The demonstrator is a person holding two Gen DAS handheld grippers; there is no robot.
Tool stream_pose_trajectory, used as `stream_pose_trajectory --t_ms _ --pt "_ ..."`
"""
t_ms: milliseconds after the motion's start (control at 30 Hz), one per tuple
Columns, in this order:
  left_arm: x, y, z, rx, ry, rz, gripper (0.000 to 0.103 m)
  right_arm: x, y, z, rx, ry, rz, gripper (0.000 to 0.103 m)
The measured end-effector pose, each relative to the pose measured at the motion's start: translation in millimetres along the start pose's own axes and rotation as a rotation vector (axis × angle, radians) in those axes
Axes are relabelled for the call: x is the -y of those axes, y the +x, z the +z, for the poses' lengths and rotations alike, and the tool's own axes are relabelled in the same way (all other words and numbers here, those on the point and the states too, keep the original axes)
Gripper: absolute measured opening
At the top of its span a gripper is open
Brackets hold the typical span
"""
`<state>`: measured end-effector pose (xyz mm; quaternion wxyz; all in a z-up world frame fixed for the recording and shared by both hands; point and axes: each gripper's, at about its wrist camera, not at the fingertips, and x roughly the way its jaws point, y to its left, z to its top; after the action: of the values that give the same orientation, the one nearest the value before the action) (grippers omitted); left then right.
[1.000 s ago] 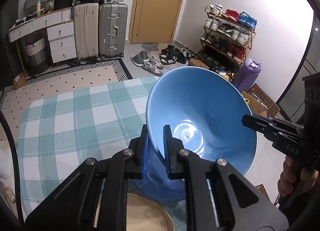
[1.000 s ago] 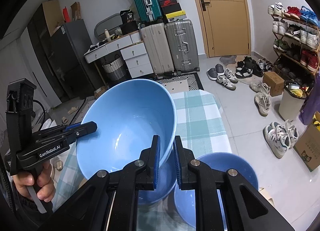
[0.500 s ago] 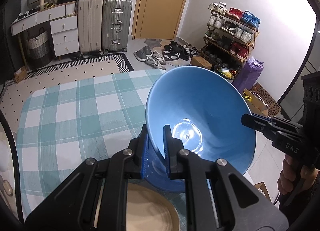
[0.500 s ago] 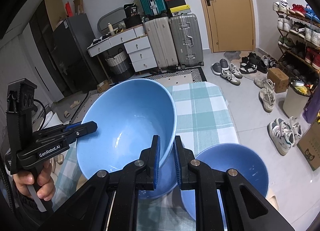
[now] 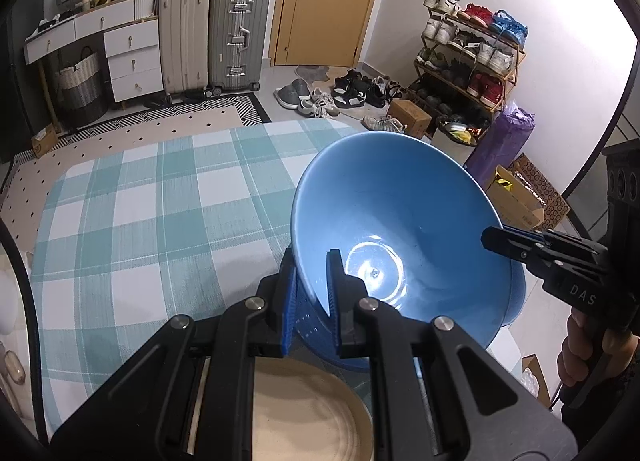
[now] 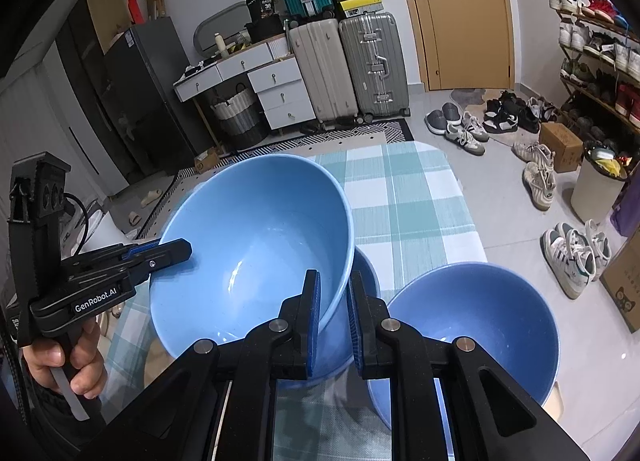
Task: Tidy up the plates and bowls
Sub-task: 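Carry the left tool's blue bowl over the bowl held by the right tool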
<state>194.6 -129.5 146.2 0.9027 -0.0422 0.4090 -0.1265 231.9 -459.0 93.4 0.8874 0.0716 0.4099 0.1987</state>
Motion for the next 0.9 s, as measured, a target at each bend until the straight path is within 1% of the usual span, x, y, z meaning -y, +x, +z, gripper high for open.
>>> stream_pose_trajectory --t_ms 233,733,900 --pt "-3.8 14.9 -8.0 -0.011 0.006 0.011 0.01 0.7 9.8 -9.1 -0.017 0.0 -0.005 0.014" --pt "-5.6 54.0 -20.8 -0.051 0.01 0.038 0.01 -0.3 35.5 -23.4 -0.054 -0.019 -0.045 0.014" --pt "-5.1 67.0 -24.0 -0.058 0.027 0.062 0.01 -0.5 41.5 -25.6 -0.061 -0.031 -0.062 0.014"
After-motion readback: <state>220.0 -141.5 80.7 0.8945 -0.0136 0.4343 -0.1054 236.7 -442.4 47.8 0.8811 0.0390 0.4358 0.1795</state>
